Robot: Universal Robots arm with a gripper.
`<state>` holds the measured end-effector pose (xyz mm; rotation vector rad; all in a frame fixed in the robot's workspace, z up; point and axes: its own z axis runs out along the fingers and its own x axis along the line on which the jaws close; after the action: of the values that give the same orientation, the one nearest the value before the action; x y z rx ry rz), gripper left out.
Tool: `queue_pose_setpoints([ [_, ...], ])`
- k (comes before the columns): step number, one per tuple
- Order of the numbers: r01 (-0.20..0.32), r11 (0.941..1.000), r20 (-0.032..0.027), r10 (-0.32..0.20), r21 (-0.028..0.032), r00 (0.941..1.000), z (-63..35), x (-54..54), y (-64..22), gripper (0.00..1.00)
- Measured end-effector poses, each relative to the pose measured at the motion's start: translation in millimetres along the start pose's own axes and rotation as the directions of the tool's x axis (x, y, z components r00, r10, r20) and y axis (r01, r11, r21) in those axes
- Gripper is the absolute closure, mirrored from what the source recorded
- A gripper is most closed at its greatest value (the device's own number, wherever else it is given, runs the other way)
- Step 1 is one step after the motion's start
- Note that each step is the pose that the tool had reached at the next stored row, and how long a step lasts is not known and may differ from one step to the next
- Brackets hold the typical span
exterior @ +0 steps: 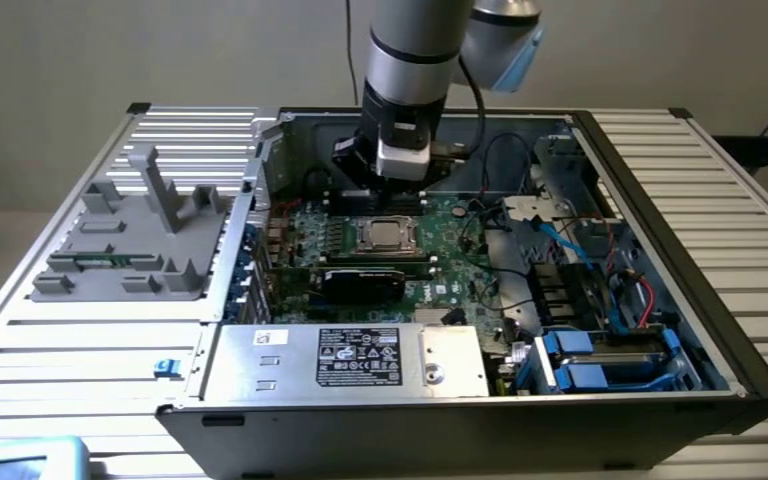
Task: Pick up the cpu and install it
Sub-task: 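Install the second cpu locking lever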
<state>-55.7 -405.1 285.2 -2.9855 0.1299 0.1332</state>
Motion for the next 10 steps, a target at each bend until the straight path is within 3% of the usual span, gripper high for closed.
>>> queue_pose_setpoints([
  [3, -0.002, 0.9994, -0.0139, 0.001, -0.0355, 0.9999, 0.6, -0.5, -6.0, 0.89],
  [8, -0.004, 0.9966, -0.04, 0.001, -0.0823, 0.9992, 1.0, -1.6, -15.5, 0.89],
  [10, -0.005, 0.9949, -0.0541, -0.001, -0.1004, 0.9985, 1.2, -2.4, -18.5, 0.89],
])
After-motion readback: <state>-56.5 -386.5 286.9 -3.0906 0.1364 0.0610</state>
